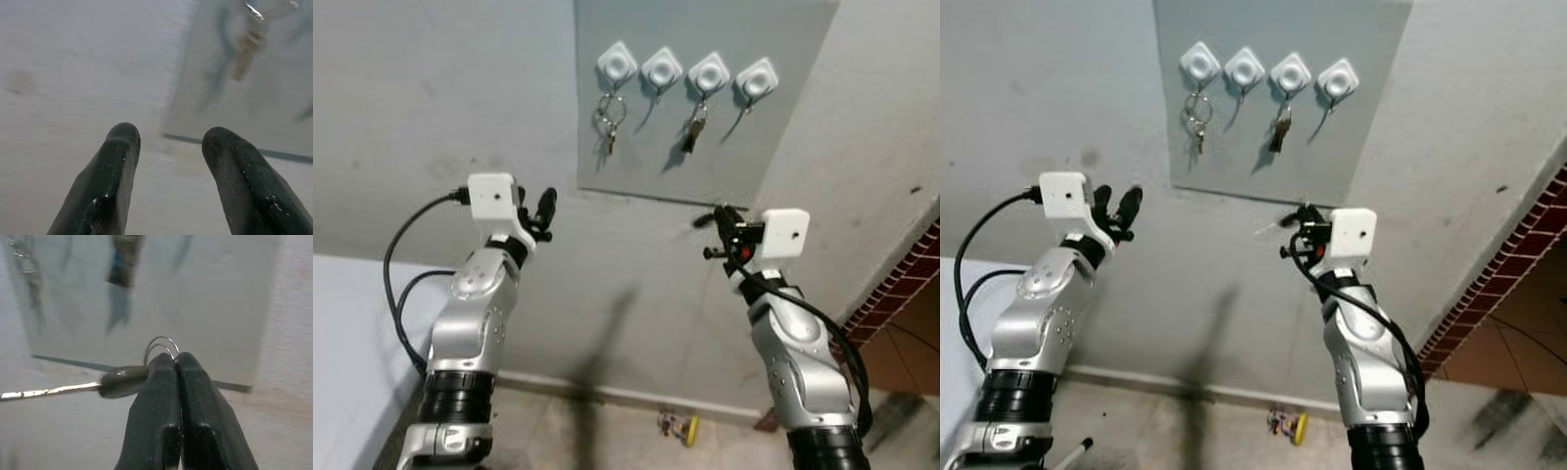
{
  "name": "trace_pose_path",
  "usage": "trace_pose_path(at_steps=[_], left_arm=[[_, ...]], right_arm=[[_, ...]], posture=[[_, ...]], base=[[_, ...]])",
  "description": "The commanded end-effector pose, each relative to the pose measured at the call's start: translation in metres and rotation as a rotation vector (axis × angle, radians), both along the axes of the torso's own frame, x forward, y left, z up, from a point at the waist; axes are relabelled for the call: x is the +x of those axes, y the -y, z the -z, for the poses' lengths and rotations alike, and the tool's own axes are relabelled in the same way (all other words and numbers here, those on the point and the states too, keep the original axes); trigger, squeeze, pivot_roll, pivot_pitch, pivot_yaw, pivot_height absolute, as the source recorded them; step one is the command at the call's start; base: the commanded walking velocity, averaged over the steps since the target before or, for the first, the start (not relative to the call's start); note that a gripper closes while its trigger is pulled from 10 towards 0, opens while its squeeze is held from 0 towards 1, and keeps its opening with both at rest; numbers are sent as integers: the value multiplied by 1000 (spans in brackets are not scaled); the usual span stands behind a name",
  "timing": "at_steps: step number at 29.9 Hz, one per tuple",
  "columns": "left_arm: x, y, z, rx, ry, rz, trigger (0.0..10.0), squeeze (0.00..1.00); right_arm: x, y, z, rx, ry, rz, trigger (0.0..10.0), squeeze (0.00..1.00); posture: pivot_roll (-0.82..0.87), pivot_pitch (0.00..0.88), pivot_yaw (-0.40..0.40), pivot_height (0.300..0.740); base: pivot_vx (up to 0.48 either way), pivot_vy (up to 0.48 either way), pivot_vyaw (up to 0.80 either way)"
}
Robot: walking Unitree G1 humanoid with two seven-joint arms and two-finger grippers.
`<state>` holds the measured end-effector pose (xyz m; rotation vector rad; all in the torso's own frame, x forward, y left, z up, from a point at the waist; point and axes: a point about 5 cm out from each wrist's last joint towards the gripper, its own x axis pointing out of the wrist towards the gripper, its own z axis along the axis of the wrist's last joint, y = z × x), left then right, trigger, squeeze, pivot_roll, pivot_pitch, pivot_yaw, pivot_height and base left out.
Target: Hang keys on a hook
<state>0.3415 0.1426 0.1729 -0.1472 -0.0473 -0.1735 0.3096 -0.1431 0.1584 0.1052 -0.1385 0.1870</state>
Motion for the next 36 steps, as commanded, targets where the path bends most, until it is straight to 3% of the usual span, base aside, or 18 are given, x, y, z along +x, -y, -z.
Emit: trace_pose_path(at_steps=[1,5,12,18,28,36], left_arm=[[0,2,-6,15,30,-4,10000,0],[-1,8,-9,25,38,3,10000,0],[-7,27,-25,104,121,157,10000,0],[-5,33,-31,106,145,187,10000,0],[-6,45,-39,100,172,226,10000,0],[-10,45,-48,109,197,231,10000,0]], right_arm=[[0,3,-3,5,7,4,10000,0],[-3,1,-4,-16,11,-46,10000,0],[-2,-7,-18,-73,61,-211,10000,0],[12,-17,-39,-58,132,-271,10000,0],[34,-55,-69,-25,215,-381,10000,0],[49,-68,-86,10,248,-396,10000,0]], posture=[[-96,0,-41,740],[-98,0,-43,740],[-101,0,-40,740],[-100,0,-39,740],[-91,0,-44,740],[-91,0,-41,740]], base=[[0,0,0],[0,0,0],[0,0,0],[0,0,0],[0,0,0],[0,0,0]])
